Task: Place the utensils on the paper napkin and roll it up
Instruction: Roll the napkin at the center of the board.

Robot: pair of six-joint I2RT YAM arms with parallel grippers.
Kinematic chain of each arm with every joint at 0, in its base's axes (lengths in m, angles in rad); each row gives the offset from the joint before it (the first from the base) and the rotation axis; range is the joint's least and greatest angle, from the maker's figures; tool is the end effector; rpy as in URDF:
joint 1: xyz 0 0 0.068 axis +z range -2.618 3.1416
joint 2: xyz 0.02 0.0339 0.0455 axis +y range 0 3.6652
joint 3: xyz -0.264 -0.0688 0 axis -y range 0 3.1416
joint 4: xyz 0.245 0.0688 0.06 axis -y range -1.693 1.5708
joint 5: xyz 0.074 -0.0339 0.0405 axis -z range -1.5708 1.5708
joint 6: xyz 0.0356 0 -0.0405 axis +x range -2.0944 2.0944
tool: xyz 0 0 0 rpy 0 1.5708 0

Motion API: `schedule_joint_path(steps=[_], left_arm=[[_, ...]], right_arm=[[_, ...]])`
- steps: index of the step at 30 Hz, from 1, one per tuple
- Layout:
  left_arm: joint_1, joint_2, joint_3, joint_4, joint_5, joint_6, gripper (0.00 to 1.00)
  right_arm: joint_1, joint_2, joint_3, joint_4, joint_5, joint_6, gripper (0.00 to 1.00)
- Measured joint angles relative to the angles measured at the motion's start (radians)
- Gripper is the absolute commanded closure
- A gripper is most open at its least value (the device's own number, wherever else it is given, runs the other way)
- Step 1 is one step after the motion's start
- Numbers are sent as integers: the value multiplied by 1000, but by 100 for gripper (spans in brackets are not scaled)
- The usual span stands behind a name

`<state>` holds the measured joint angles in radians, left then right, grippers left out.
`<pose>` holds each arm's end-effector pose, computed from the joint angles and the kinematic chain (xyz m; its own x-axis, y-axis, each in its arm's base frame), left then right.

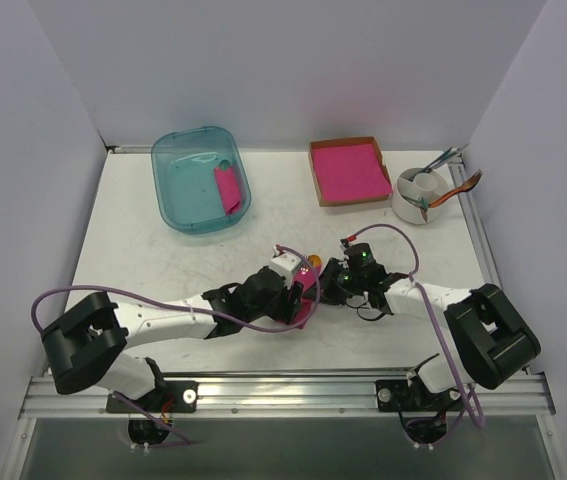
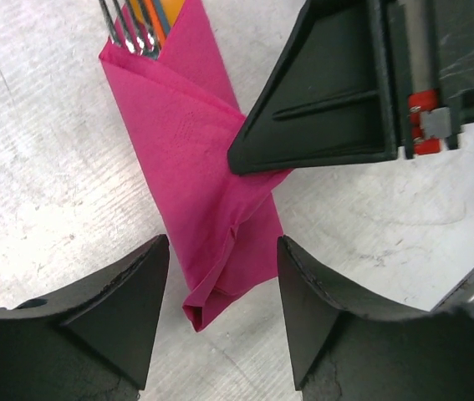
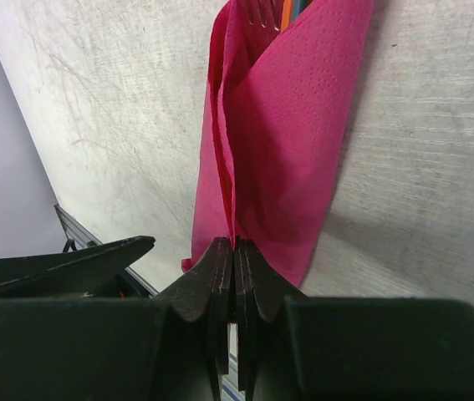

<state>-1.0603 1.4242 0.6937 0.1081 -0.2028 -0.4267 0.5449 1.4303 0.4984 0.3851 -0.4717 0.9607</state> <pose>0.1491 -0.2516 0.1924 -0.5799 0.2059 -0.7882 0.5873 0.7762 -0.2294 0.2205 0.1525 0.1590 -0.9052 0.3050 -0.2958 -0.0903 0.5421 0.8355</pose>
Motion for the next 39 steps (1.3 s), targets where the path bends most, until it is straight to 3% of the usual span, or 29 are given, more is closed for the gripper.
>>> schedule_joint_path(steps=[8, 17, 39], left_arm=[[-4, 96, 0, -43, -11, -52, 40], [-18, 115, 3, -78, -44, -93, 62], [-24, 132, 55, -192, -141, -146, 63]], right_arm=[[0, 0, 13, 0, 0, 0, 100], [0, 0, 16, -1, 4, -1, 100], [-2, -74, -8, -51, 46, -21, 100]])
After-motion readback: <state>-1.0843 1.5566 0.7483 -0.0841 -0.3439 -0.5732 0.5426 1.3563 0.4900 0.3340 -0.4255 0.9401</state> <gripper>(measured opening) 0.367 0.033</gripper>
